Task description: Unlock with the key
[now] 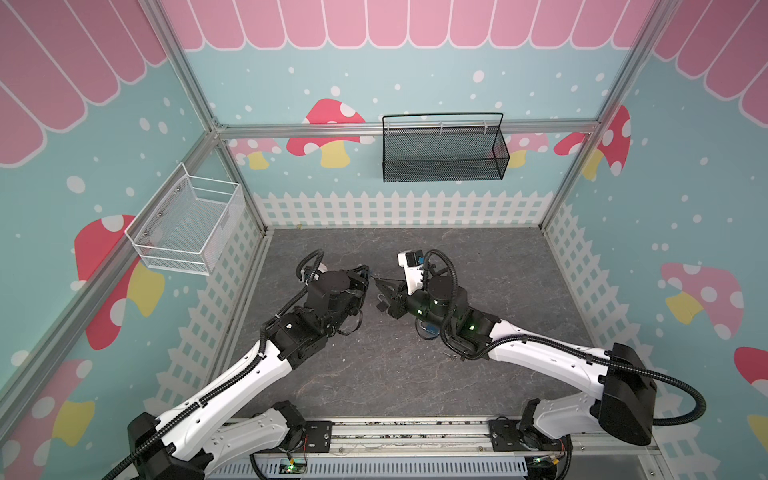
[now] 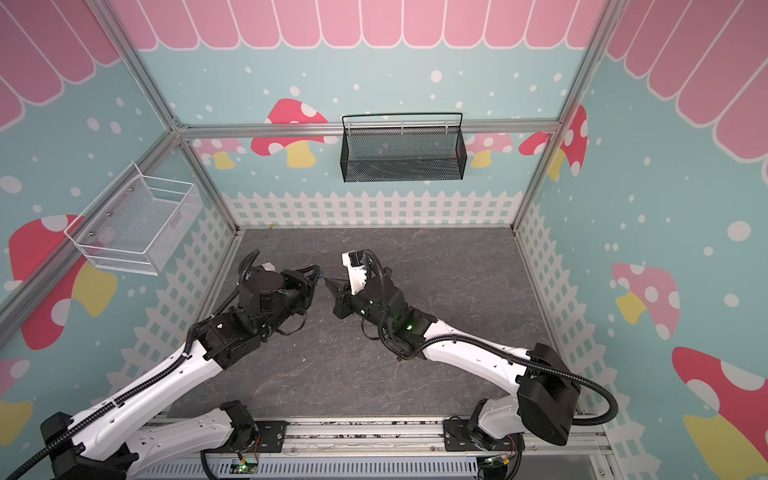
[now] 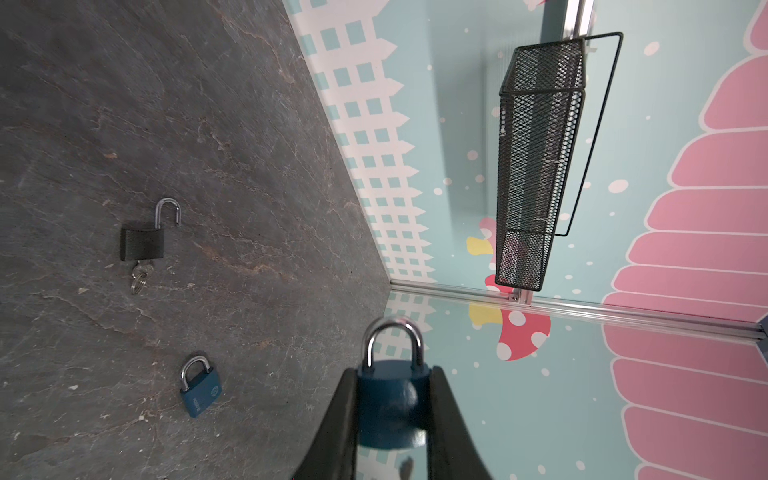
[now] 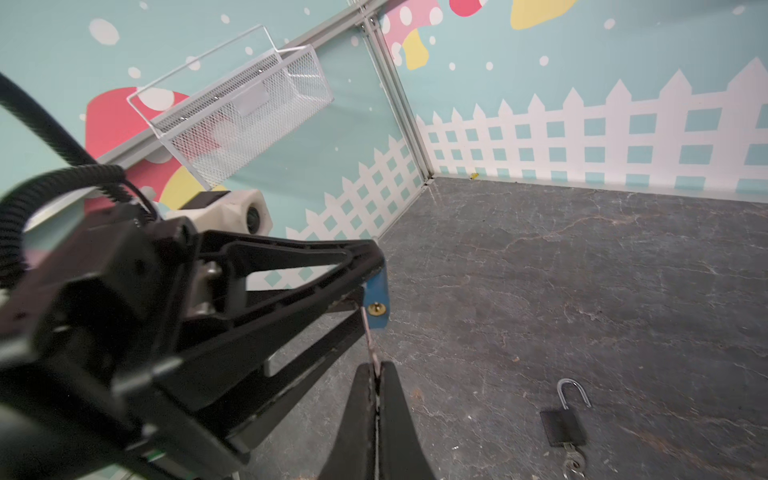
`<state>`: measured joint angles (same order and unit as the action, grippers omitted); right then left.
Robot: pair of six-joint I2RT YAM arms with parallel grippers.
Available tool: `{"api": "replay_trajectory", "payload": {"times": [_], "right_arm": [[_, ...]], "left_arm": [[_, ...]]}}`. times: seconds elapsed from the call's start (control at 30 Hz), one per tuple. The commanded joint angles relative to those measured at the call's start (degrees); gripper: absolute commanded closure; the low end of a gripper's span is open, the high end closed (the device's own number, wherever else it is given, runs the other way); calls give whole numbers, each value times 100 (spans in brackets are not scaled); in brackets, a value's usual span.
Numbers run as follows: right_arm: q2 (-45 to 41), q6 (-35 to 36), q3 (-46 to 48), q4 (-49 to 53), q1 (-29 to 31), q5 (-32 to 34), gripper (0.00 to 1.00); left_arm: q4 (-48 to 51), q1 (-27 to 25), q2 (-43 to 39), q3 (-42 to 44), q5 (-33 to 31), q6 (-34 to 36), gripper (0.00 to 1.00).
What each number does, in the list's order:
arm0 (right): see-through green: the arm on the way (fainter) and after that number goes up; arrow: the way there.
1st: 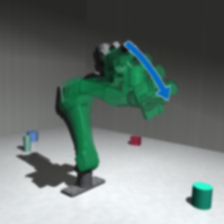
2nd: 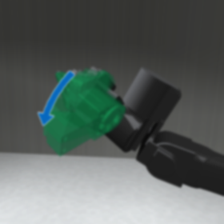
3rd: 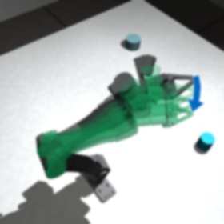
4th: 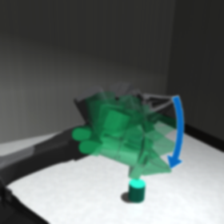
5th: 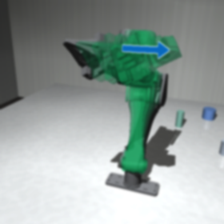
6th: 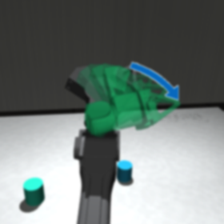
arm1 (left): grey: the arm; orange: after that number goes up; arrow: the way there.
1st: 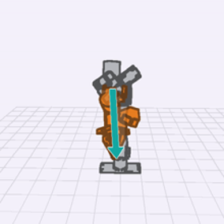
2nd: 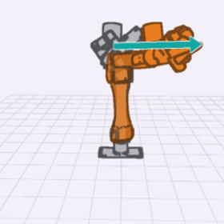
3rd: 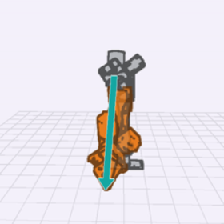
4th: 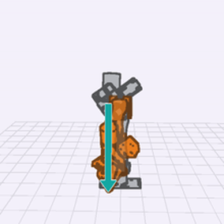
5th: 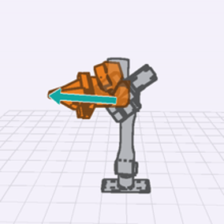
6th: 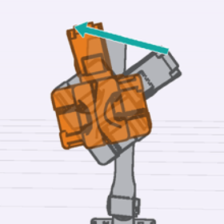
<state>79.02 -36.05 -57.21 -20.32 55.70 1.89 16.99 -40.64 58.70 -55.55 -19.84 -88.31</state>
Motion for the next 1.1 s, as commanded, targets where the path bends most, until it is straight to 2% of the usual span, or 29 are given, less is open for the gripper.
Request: {"api": "replay_trajectory", "payload": {"times": [0.0, 0.1, 0.23, 0.4, 1.07], "right_arm": [[-179, 61, 52, -473, 73, -136, 100], [-180, 89, 43, -522, 96, -139, 100], [-229, 103, 141, -213, 87, 161, 100], [-41, -45, 71, 211, 28, 176, 100], [112, 137, -243, 234, -44, 117, 100]], "left_arm": [[107, -40, -91, -22, -161, -109, 100], [96, -40, -89, -20, -157, -110, 100], [51, -40, -150, -11, -195, -117, 100], [-18, -40, -183, -37, -158, -81, 100], [-161, -59, -135, -31, 76, -59, 100]]}}
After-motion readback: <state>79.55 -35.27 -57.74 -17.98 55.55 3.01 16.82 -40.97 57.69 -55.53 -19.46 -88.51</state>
